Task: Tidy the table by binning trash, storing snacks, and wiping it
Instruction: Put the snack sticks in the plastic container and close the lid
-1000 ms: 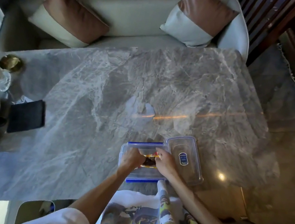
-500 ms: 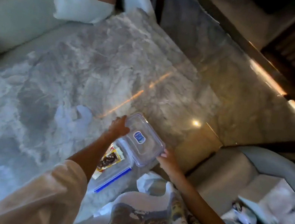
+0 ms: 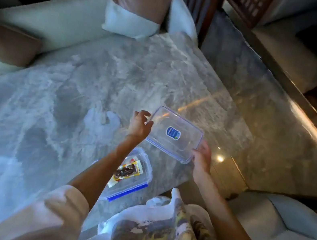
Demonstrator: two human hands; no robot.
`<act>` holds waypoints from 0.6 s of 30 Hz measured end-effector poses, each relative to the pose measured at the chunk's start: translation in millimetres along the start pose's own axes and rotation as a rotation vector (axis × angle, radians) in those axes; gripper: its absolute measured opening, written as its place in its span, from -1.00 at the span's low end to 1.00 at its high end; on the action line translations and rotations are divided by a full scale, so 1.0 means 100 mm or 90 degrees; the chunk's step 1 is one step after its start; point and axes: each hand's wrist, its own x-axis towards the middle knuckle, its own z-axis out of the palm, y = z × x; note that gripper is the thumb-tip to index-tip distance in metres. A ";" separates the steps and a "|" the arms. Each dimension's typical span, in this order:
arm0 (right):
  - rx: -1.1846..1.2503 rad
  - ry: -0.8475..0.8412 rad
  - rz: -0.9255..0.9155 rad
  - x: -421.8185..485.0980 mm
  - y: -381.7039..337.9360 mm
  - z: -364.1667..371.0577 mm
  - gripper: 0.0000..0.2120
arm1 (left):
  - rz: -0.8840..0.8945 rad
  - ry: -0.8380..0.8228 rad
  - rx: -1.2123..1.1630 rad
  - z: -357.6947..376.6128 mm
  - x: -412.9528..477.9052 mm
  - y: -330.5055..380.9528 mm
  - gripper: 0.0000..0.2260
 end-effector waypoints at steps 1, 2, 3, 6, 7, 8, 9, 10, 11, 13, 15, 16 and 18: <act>-0.032 -0.003 -0.031 0.03 -0.06 0.11 -0.46 | -0.028 0.021 -0.027 -0.14 -0.03 -0.05 -0.71; -0.075 -0.019 -0.052 0.04 -0.09 0.23 -0.50 | -0.062 0.039 -0.053 -0.29 -0.06 -0.15 -0.71; -0.120 -0.051 -0.069 0.05 -0.08 0.37 -0.54 | -0.099 0.055 -0.079 -0.43 -0.13 -0.26 -0.72; -0.255 -0.145 -0.085 0.00 0.10 0.78 -0.56 | -0.195 0.098 -0.137 -0.79 -0.45 -0.69 -0.89; -0.298 -0.167 -0.091 -0.05 0.19 0.90 -0.55 | -0.222 0.110 -0.138 -0.88 -0.58 -0.82 -0.93; -0.350 -0.185 -0.097 -0.11 0.26 1.00 -0.55 | -0.254 0.119 -0.137 -0.94 -0.71 -0.95 -0.90; -0.408 -0.204 -0.105 -0.17 0.33 1.08 -0.54 | -0.289 0.125 -0.136 -0.97 -0.84 -1.09 -0.84; -0.467 -0.222 -0.115 -0.23 0.40 1.14 -0.55 | -0.325 0.128 -0.128 -0.98 -0.95 -1.22 -0.78; -0.515 -0.241 -0.129 -0.28 0.46 1.18 -0.56 | -0.356 0.126 -0.116 -0.96 -1.06 -1.35 -0.73; -0.562 -0.266 -0.143 -0.36 0.55 1.21 -0.56 | -0.403 0.120 -0.107 -0.88 -1.21 -1.54 -0.75; -0.572 -0.268 -0.131 -0.40 0.60 1.20 -0.55 | -0.423 0.120 -0.109 -0.79 -1.31 -1.63 -0.80; -0.567 -0.261 -0.118 -0.42 0.61 1.19 -0.55 | -0.422 0.117 -0.105 -0.74 -1.35 -1.64 -0.80; -0.564 -0.242 -0.111 -0.43 0.62 1.15 -0.58 | -0.408 0.111 -0.092 -0.66 -1.39 -1.65 -0.83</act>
